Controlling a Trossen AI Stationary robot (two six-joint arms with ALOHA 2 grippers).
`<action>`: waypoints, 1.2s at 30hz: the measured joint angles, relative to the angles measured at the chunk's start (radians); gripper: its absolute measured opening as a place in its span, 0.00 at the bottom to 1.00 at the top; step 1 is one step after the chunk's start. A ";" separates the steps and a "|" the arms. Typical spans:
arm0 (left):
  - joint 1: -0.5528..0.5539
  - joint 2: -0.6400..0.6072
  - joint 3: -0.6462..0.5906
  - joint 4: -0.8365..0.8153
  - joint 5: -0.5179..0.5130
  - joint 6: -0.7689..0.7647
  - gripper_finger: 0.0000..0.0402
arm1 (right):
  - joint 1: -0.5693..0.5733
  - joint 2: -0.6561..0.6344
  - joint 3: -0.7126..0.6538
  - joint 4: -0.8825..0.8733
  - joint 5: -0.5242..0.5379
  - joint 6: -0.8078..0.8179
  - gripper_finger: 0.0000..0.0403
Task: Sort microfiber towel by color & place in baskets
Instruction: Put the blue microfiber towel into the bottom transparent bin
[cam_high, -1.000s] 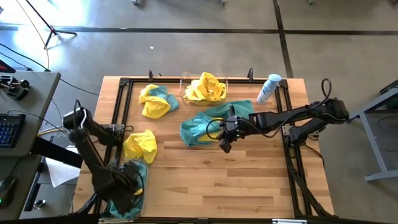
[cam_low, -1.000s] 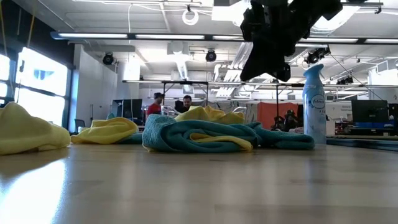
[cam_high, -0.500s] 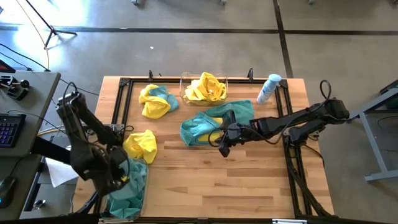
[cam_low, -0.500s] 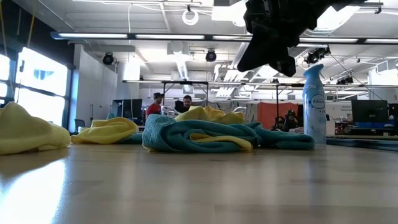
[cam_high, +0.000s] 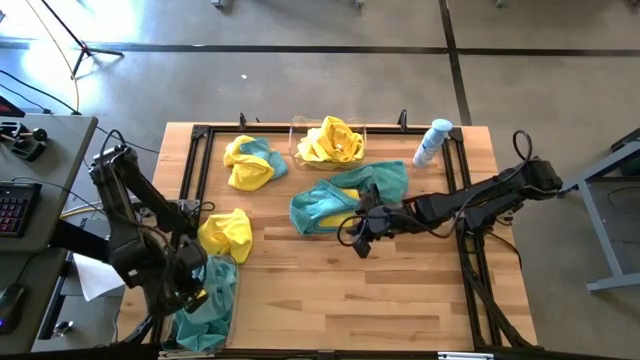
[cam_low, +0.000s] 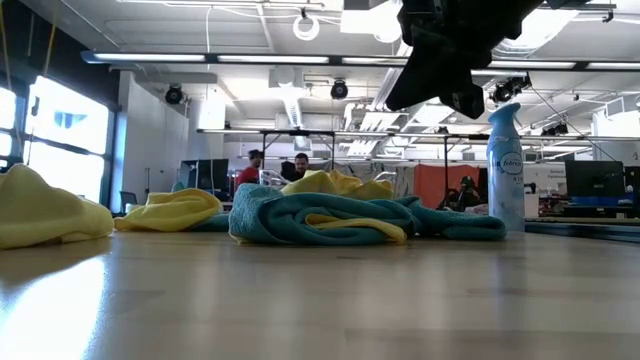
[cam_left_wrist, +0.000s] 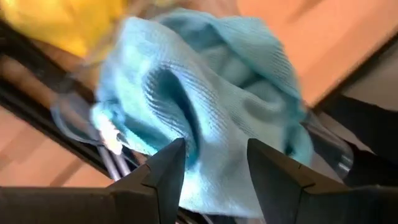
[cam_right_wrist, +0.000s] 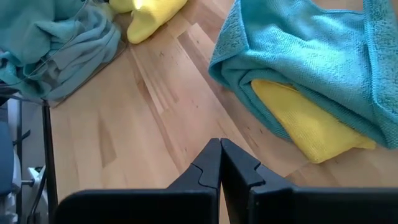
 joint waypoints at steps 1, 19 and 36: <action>-0.004 -0.004 0.011 0.014 0.000 0.005 0.40 | 0.000 0.000 0.000 0.000 0.000 0.000 0.00; -0.058 0.010 -0.148 0.121 0.019 -0.057 0.36 | -0.003 0.000 0.000 0.000 0.002 0.006 0.00; -0.080 0.098 -0.472 0.627 0.063 -0.138 0.14 | -0.003 0.000 0.000 0.000 0.001 0.007 0.00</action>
